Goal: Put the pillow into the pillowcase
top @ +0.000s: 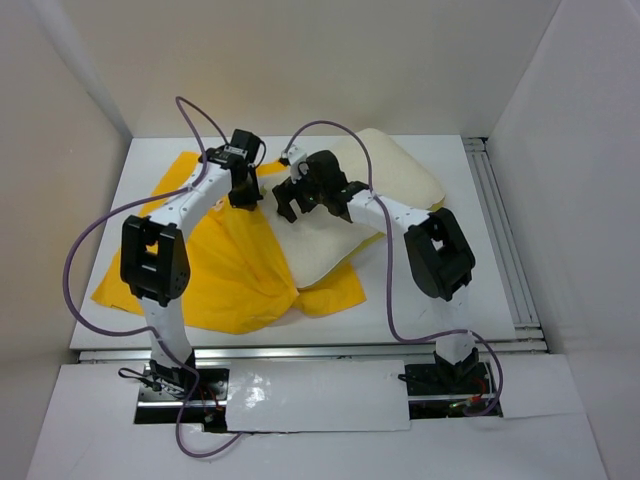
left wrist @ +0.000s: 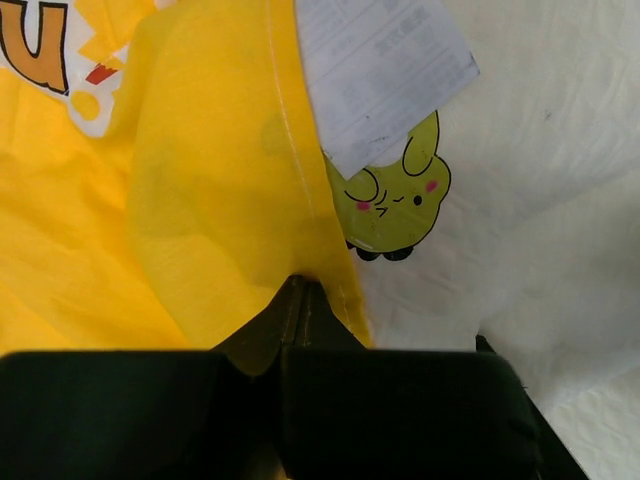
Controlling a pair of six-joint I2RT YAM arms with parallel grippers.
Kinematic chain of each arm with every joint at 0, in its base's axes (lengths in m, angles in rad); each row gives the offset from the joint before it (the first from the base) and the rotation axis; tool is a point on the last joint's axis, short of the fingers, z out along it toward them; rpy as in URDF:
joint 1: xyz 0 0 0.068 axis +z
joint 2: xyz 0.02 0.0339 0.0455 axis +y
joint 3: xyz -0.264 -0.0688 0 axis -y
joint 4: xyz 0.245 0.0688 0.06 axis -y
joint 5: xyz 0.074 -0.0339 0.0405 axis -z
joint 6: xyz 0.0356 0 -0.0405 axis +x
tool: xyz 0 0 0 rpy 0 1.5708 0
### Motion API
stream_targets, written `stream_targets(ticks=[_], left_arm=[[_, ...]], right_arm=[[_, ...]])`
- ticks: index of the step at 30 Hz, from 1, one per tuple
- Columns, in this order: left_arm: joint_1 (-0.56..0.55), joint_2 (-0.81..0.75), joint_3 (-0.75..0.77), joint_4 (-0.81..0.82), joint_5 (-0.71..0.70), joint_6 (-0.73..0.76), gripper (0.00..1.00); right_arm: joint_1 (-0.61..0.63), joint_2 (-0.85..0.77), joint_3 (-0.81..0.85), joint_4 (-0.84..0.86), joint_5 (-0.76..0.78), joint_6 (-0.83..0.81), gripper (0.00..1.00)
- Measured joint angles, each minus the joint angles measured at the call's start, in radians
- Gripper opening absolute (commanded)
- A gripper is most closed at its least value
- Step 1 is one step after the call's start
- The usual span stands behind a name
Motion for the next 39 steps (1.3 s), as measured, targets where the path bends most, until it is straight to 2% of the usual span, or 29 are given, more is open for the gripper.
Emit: stream_targets(ticks=[2, 3, 6, 7, 11, 14, 23, 25, 26, 28, 33, 39], left_arm=[[0.001, 0.000, 0.001, 0.001, 0.000, 0.000, 0.00], [0.002, -0.001, 0.003, 0.002, 0.000, 0.000, 0.15], [0.003, -0.006, 0.003, 0.004, 0.003, 0.006, 0.37], [0.006, -0.010, 0.003, 0.006, 0.010, 0.006, 0.47], [0.016, -0.039, 0.004, 0.026, 0.030, 0.003, 0.60], [0.027, -0.041, 0.021, 0.034, 0.036, 0.000, 0.60], [0.057, 0.073, 0.122, 0.035, 0.045, 0.000, 0.56], [0.061, 0.095, 0.123, 0.034, 0.050, 0.000, 0.50], [0.062, 0.102, 0.123, 0.034, 0.052, 0.000, 0.37], [0.063, 0.107, 0.123, 0.034, 0.058, 0.003, 0.22], [0.063, 0.106, 0.123, 0.037, 0.056, -0.001, 0.00], [0.063, 0.088, 0.123, 0.035, 0.055, 0.000, 0.00]], right_arm=[[0.000, 0.000, 0.000, 0.000, -0.017, -0.002, 0.99], [0.000, 0.000, 0.000, 0.001, -0.021, -0.002, 0.99], [-0.001, 0.000, 0.000, 0.001, -0.023, -0.001, 0.99], [-0.001, 0.000, 0.000, 0.001, -0.023, -0.001, 0.99], [-0.001, 0.000, 0.000, 0.001, -0.023, 0.000, 0.99], [-0.001, 0.000, 0.000, 0.002, -0.023, 0.000, 0.99], [-0.001, 0.002, 0.000, 0.002, -0.020, 0.007, 0.99], [-0.001, 0.003, 0.000, 0.002, -0.019, 0.007, 0.99], [-0.001, 0.004, 0.000, 0.002, -0.019, 0.007, 0.99], [-0.001, 0.006, 0.000, 0.002, -0.013, 0.007, 0.99], [0.000, 0.010, 0.000, 0.002, 0.007, 0.007, 0.99], [0.007, 0.028, 0.005, 0.005, 0.024, 0.006, 0.99]])
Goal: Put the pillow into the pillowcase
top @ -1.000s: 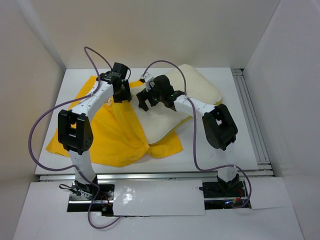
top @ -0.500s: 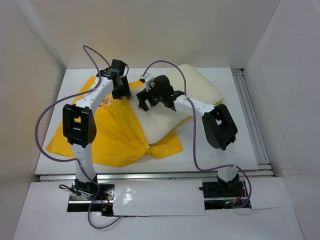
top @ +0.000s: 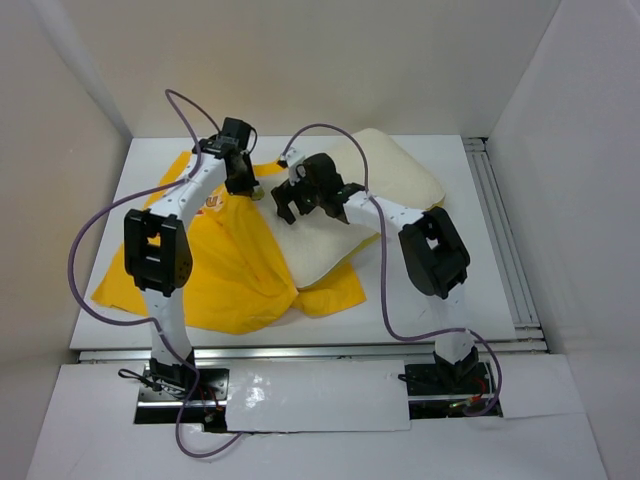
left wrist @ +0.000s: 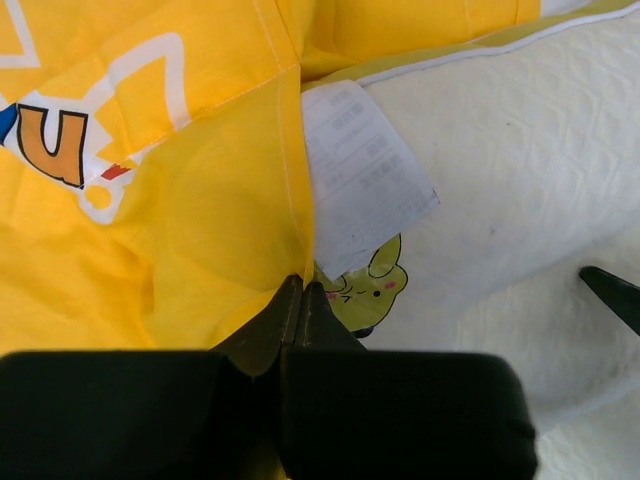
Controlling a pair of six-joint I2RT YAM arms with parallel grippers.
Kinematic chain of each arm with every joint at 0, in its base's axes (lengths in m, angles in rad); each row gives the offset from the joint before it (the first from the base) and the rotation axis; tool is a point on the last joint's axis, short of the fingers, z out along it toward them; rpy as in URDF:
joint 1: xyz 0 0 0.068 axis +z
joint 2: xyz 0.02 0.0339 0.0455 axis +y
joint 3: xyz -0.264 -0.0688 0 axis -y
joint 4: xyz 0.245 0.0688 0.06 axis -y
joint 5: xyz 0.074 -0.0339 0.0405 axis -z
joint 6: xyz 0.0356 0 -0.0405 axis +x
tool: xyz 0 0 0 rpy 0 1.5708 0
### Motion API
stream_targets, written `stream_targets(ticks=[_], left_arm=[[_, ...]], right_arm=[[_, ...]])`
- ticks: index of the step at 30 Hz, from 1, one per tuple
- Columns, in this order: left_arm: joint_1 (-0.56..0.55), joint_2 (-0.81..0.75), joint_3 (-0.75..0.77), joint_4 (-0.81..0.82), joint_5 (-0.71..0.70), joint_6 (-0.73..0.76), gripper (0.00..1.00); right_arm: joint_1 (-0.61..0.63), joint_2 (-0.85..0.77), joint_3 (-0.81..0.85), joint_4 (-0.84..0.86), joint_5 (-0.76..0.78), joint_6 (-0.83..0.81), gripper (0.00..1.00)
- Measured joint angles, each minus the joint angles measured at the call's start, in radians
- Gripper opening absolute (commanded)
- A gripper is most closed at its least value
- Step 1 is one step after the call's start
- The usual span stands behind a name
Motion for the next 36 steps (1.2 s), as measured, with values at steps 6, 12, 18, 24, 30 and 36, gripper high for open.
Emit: stream_targets(ticks=[6, 12, 18, 24, 30, 36], left_arm=[[-0.004, -0.035, 0.000, -0.004, 0.000, 0.010, 0.00], [-0.019, -0.033, 0.039, -0.024, 0.002, 0.049, 0.00], [-0.050, 0.000, 0.194, -0.105, 0.064, 0.064, 0.00], [-0.110, -0.012, 0.248, -0.082, 0.083, 0.129, 0.00], [-0.162, -0.043, 0.236, -0.072, 0.087, 0.165, 0.00], [-0.156, -0.098, 0.148, -0.062, 0.040, 0.161, 0.04]], right_arm=[[0.015, 0.073, 0.067, 0.009, -0.003, -0.002, 0.00], [0.016, 0.053, -0.026, 0.143, -0.014, 0.037, 0.00], [0.016, -0.171, -0.272, 0.288, -0.007, 0.053, 0.00], [0.020, -0.228, -0.293, 0.289, -0.029, 0.050, 0.00], [0.047, -0.198, -0.293, 0.277, 0.015, 0.050, 0.00], [0.048, -0.180, -0.298, 0.300, 0.044, 0.116, 0.00]])
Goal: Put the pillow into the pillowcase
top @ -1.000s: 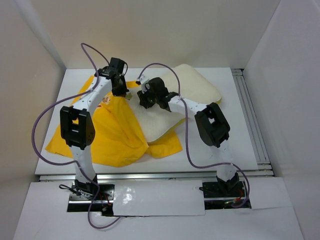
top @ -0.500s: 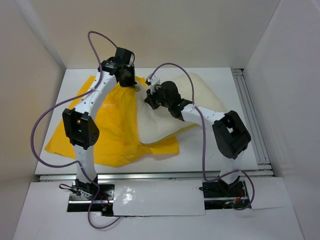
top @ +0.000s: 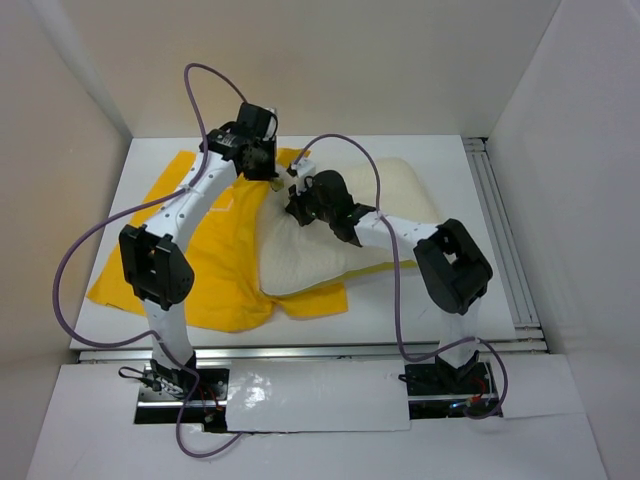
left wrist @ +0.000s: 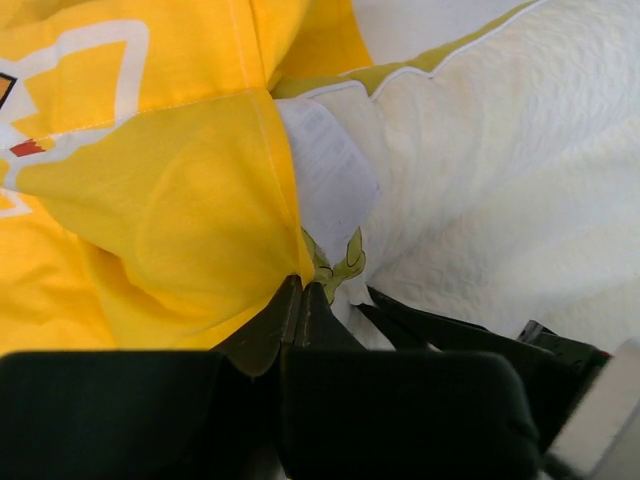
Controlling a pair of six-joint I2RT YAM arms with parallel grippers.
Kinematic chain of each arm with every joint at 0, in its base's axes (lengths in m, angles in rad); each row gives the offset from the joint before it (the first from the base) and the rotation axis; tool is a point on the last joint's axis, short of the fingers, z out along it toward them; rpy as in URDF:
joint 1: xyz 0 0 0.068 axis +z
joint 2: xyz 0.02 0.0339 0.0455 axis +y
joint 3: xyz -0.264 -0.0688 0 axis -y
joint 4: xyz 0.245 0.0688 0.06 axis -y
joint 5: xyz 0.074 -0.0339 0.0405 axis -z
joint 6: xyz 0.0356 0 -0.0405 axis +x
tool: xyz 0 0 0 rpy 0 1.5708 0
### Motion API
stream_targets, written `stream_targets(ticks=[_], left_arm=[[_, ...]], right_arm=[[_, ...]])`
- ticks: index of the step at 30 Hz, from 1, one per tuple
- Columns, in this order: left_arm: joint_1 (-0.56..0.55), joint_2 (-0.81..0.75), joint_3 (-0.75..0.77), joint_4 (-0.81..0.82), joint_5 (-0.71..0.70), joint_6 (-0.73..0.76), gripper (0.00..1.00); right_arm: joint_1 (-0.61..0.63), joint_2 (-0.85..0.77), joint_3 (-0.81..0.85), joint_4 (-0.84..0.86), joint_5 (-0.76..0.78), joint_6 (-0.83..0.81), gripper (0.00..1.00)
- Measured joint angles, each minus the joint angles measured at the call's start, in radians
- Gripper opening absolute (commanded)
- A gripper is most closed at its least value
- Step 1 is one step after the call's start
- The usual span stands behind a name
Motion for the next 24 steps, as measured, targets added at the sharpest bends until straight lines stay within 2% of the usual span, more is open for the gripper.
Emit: stream_targets(ticks=[4, 5, 6, 9, 10, 14, 20, 22, 24], left_arm=[[0.009, -0.004, -0.044, 0.006, -0.028, -0.004, 0.06], [0.009, -0.004, -0.049, 0.003, -0.037, -0.004, 0.10], [0.009, -0.003, -0.050, -0.001, -0.046, -0.004, 0.26], [0.010, -0.003, -0.050, -0.004, -0.054, -0.003, 0.48], [0.010, -0.003, -0.050, -0.003, -0.056, -0.003, 0.67], [0.010, -0.006, -0.064, 0.002, -0.071, -0.001, 0.93], [0.012, -0.050, -0.209, -0.003, -0.105, -0.008, 0.96], [0.012, -0.061, -0.245, -0.006, -0.105, -0.009, 0.90], [0.010, -0.079, -0.282, 0.001, -0.105, -0.016, 0.79]], right_arm=[[-0.007, 0.008, -0.011, 0.010, -0.001, 0.043, 0.00], [-0.007, 0.009, -0.014, 0.010, -0.002, 0.051, 0.00], [-0.007, 0.011, -0.014, 0.010, -0.003, 0.056, 0.00], [-0.008, 0.018, -0.014, 0.021, -0.003, 0.066, 0.00], [-0.009, 0.022, -0.014, 0.024, -0.002, 0.069, 0.00], [-0.010, 0.040, -0.014, 0.029, -0.003, 0.081, 0.00], [-0.010, 0.041, -0.014, 0.031, -0.003, 0.088, 0.00], [-0.010, 0.041, -0.014, 0.031, -0.003, 0.088, 0.00], [-0.010, 0.041, -0.014, 0.031, -0.003, 0.088, 0.00]])
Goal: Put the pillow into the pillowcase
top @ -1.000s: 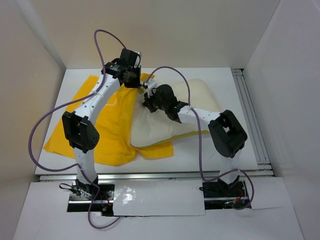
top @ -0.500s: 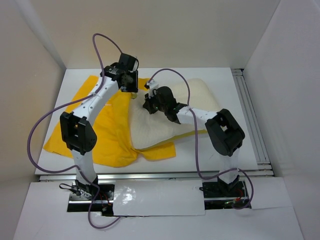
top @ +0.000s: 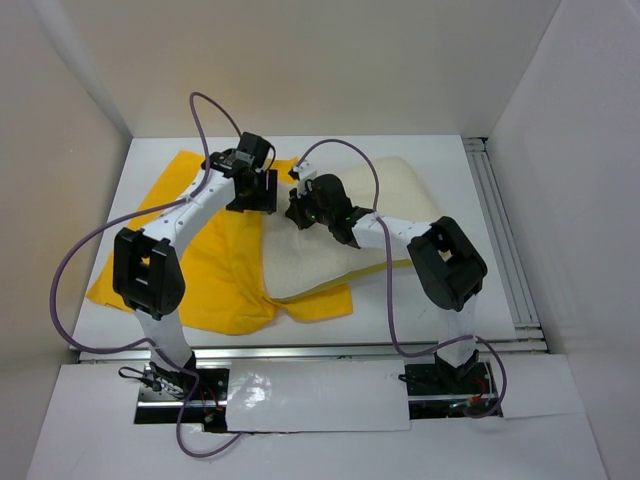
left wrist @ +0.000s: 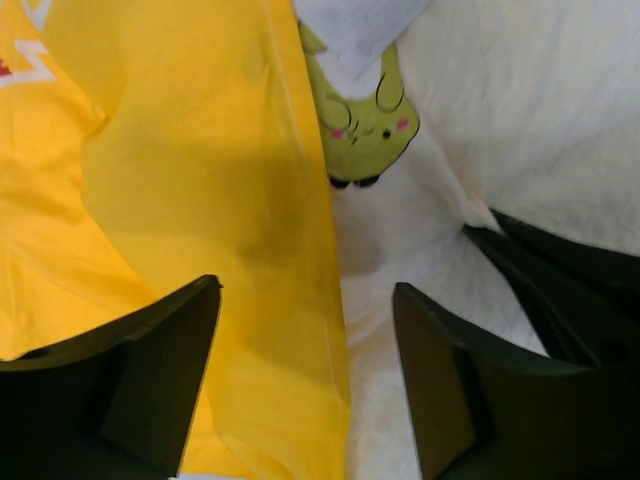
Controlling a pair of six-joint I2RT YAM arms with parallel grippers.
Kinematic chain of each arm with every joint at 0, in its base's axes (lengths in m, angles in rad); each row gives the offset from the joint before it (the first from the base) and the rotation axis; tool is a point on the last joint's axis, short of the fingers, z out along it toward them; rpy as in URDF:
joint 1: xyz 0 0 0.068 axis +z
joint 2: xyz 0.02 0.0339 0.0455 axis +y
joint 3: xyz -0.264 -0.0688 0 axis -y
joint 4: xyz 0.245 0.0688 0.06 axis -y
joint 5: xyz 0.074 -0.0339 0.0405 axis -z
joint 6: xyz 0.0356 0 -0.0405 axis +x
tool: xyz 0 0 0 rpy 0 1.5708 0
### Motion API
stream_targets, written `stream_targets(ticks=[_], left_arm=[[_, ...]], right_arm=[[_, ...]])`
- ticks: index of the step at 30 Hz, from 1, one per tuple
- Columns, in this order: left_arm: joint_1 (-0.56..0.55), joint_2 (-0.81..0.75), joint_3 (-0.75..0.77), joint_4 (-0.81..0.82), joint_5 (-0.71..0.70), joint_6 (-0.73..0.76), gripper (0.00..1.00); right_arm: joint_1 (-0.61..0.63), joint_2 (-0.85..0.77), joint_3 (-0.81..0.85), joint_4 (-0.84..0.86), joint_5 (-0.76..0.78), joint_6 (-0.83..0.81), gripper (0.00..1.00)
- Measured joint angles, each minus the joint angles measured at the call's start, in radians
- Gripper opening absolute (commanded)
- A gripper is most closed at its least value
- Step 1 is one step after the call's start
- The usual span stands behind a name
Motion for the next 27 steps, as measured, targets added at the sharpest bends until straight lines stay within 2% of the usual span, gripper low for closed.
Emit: stream_targets(ticks=[3, 4, 5, 6, 7, 14, 21, 27], left_arm=[[-0.007, -0.032, -0.062, -0.001, -0.004, -0.021, 0.58], [-0.009, -0.037, -0.072, -0.004, -0.008, -0.025, 0.48], [-0.009, -0.039, -0.077, -0.006, -0.013, -0.030, 0.21], [-0.011, -0.039, -0.077, -0.008, -0.015, -0.040, 0.06], [-0.012, -0.039, -0.077, -0.007, -0.018, -0.045, 0.00], [-0.012, -0.043, -0.014, -0.019, -0.070, -0.045, 0.00], [-0.014, -0.090, 0.089, -0.057, -0.099, -0.042, 0.00], [-0.082, -0.118, 0.113, -0.044, -0.071, -0.035, 0.00]], right_arm=[[0.000, 0.000, 0.000, 0.000, -0.001, 0.000, 0.00], [0.000, 0.000, 0.000, 0.000, -0.002, 0.000, 0.00], [0.000, 0.000, 0.000, 0.000, -0.003, 0.000, 0.00], [-0.001, 0.000, 0.000, 0.000, -0.004, 0.000, 0.00], [-0.001, 0.000, 0.000, 0.000, -0.004, 0.001, 0.00], [-0.001, -0.010, -0.023, 0.013, -0.012, -0.037, 0.00], [0.006, -0.114, -0.103, -0.006, -0.056, -0.184, 0.00], [0.056, -0.142, -0.090, -0.040, -0.101, -0.289, 0.00]])
